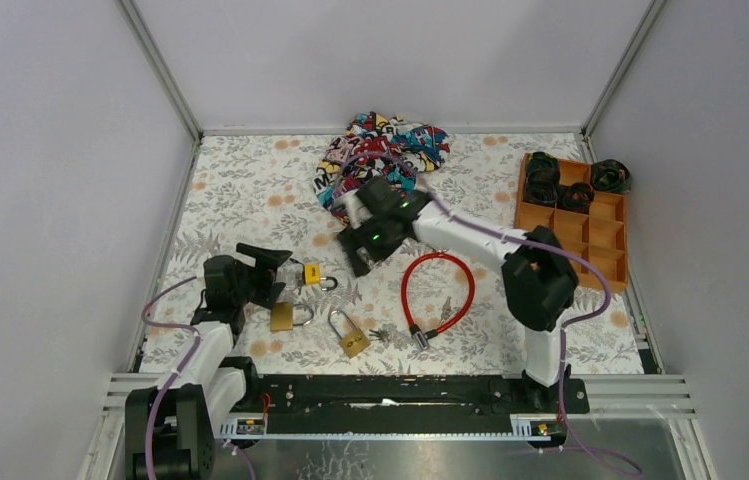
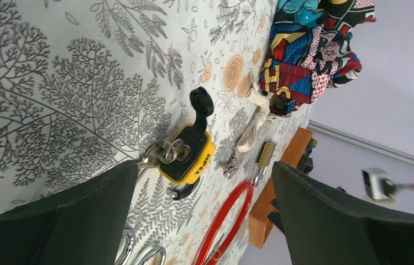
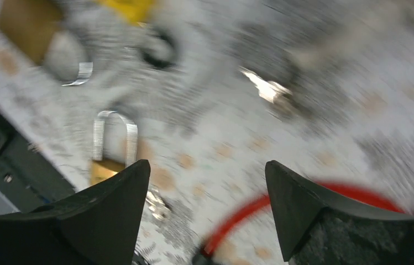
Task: Lock with the key
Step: Pick up the lock from the center of the board.
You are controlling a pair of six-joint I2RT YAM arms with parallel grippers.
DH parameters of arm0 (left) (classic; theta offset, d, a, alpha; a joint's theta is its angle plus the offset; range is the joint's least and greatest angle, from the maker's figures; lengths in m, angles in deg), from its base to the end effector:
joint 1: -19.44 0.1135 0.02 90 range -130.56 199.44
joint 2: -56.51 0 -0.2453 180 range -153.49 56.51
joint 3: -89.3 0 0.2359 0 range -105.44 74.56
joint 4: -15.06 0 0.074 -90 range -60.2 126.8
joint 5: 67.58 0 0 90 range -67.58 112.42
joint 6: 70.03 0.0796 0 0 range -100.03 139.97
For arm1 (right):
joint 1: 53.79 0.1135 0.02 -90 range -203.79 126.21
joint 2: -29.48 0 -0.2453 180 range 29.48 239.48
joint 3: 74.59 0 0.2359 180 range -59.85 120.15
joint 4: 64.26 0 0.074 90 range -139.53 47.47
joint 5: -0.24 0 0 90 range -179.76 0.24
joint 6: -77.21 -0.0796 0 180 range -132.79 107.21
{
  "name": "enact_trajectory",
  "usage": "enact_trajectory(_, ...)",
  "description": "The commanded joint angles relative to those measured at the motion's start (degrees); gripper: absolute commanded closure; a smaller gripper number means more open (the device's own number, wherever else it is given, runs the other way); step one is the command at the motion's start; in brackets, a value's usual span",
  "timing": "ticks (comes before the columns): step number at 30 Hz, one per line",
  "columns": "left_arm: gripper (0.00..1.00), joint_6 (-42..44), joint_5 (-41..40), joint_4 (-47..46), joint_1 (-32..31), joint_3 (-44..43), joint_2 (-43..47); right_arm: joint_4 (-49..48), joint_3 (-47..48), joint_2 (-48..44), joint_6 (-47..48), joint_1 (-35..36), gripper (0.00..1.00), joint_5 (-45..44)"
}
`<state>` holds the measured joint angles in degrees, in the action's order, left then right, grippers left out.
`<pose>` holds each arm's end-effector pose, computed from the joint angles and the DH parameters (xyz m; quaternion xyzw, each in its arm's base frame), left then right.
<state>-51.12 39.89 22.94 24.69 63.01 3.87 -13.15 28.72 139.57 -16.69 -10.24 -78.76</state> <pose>0.2078 -0.0049 0.1194 -0.4841 0.7307 -0.3639 0.3151 0.2935 0.3000 0.1872 -0.3494 0.8909 0.1951 0.2150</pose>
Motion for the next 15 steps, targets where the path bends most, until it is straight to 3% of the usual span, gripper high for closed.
enact_trajectory(1, 0.02, 2.46, -1.31, -1.93, 0.34, -3.44, 1.57, -10.73, 2.96, 4.39, 14.37, 7.75, 0.14, 12.97)
enact_trajectory(5, 0.01, 5.72, -2.84, 1.49, 0.64, -6.78, 2.26, -11.71, 9.09, 10.92, 27.07, 7.86, 0.01, 18.33)
enact_trajectory(9, 0.02, 9.62, -5.68, 4.18, 1.28, -9.69, 2.53, -17.46, 10.47, 15.16, 32.64, 8.04, 0.0, 22.45)
enact_trajectory(15, 0.02, 17.15, -16.5, 16.1, 2.0, -14.25, 2.44, -20.49, 14.25, 21.03, 37.7, 8.61, 0.0, 22.88)
